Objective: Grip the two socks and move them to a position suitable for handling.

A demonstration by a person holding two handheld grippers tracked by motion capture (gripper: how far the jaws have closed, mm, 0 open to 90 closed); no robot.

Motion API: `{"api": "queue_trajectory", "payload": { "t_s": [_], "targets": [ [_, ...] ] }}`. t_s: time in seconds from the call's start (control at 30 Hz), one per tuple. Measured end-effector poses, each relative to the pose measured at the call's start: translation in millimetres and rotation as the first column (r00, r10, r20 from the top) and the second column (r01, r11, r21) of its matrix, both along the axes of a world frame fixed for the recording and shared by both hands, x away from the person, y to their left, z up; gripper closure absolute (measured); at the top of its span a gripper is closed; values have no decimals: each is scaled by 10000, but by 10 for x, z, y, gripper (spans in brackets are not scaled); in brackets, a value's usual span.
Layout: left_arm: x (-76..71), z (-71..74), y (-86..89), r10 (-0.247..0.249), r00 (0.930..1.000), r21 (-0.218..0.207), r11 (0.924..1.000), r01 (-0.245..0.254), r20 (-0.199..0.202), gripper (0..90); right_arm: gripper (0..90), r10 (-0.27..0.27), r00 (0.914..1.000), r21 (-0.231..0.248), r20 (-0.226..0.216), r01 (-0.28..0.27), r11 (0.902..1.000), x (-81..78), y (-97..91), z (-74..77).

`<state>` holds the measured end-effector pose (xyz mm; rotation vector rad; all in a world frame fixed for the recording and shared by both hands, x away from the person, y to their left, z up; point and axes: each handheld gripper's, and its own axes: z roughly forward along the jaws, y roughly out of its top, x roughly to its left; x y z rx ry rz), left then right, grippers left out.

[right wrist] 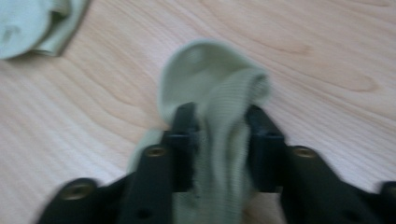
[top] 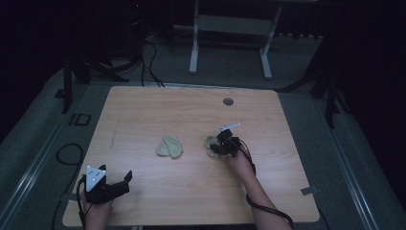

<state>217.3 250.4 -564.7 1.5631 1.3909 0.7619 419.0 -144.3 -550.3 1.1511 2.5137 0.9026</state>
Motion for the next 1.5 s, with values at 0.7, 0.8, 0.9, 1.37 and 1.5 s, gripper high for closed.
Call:
{"api": "queue_trajectory", "payload": {
  "t_s": [0.7, 0.8, 0.9, 1.37, 1.5],
  "targets": [
    [-4, 21, -42, -128, 9998, -36, 9999, 129, 129, 21, 756, 2374, 9699, 320, 545, -2393, 9704, -608, 68, 578],
    [-17, 26, -60, -197, 9997, 5, 9998, 197, 114, 20, 755, 2980, 9529, 196, 564, -2995, 9539, -761, 116, 623],
    [-26, 23, -99, -351, 9994, 4, 9994, 351, 43, 20, 755, 3306, 9423, 182, 529, -3319, 9431, -886, 148, 614],
    [-92, 66, -332, -1387, 9903, 121, 9903, 1386, 117, 20, 750, 4379, 8980, -500, -436, -4397, 8967, -1248, 167, 147],
    [-111, 74, -403, -1692, 9855, 101, 9855, 1691, 97, 20, 744, 4465, 8927, -813, -613, -4503, 8892, -1246, 196, 56]
  ]
}}
